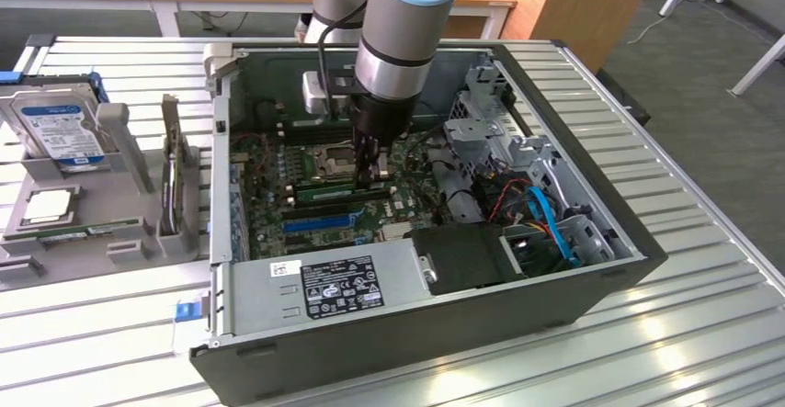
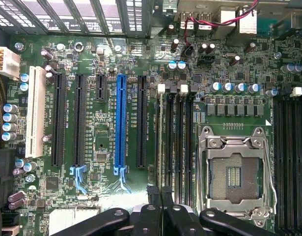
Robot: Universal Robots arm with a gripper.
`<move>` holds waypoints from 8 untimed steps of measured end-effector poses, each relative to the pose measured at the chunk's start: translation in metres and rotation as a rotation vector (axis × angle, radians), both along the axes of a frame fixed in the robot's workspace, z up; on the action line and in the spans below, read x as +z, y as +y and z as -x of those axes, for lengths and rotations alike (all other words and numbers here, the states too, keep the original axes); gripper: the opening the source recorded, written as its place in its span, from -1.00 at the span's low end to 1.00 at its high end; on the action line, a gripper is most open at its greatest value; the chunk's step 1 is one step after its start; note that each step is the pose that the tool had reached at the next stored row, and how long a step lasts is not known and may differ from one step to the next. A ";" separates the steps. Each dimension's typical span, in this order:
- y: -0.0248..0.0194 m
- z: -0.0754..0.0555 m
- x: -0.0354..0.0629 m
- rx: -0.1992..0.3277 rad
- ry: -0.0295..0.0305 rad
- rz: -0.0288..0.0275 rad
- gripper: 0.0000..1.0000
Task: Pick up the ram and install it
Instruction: 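Press down the ram until it locks into place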
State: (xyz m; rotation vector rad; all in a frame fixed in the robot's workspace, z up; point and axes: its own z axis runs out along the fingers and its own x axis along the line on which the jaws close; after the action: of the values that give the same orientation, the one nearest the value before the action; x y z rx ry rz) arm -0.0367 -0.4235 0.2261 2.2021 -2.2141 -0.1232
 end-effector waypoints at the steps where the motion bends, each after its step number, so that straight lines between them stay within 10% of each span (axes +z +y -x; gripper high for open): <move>1: 0.0000 0.000 0.0000 0.000 0.0001 0.0000 -0.76; 8: 0.0000 0.000 0.0000 0.000 0.0000 0.0000 -0.76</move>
State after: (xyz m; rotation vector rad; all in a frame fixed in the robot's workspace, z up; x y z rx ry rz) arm -0.0367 -0.4234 0.2261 2.2021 -2.2142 -0.1232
